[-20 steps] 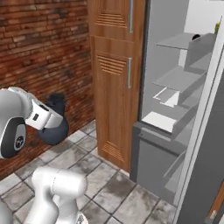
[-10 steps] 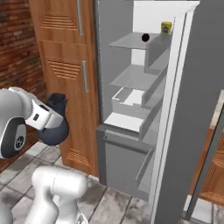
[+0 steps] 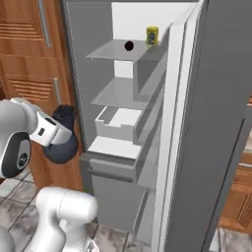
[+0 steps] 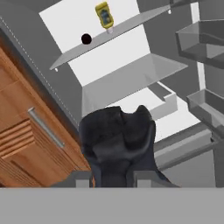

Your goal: Move the mustard and eggplant from the second highest shelf to the top shelf to make space. Then, place the pitcher from the counter on the cleared second highest shelf.

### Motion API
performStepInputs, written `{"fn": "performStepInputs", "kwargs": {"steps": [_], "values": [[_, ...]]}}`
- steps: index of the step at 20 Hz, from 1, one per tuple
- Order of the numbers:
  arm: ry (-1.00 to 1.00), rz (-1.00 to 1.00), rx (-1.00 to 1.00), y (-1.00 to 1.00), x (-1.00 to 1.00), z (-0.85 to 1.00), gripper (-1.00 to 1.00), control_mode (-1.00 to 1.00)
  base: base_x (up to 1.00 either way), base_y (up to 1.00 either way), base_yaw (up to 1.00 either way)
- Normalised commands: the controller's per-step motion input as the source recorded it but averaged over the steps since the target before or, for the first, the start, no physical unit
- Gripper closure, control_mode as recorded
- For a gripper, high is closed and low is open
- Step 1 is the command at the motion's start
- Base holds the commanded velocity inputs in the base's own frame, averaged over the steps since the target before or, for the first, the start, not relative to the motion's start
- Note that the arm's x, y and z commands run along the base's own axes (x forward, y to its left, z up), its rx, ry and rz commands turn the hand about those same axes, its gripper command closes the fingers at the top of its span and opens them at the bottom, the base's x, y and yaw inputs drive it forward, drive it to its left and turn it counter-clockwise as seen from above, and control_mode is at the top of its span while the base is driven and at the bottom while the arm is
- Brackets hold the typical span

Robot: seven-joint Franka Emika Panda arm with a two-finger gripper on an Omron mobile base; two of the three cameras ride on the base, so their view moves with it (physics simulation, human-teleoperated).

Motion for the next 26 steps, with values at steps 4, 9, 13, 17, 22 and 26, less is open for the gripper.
{"fn": "performStepInputs", "kwargs": {"steps": [4,9,13,17,22,26], "values": [[0.0,0.0,0.0,0.0,0.0,0.0,1.0,1.0,0.58,0.13,-0.22],[0.0,0.0,0.0,0.0,0.0,0.0,1.0,1.0,0.6,0.03,-0.16],[0.0,0.0,0.0,0.0,0.0,0.0,1.0,1.0,0.55,0.0,-0.1],[0.0,0.0,0.0,0.0,0.0,0.0,1.0,1.0,0.6,0.0,-0.05],[0.0,0.0,0.0,0.0,0.0,0.0,1.0,1.0,0.46,0.0,-0.04],[0.0,0.0,0.0,0.0,0.0,0.0,1.0,1.0,0.24,0.0,-0.04]]}}
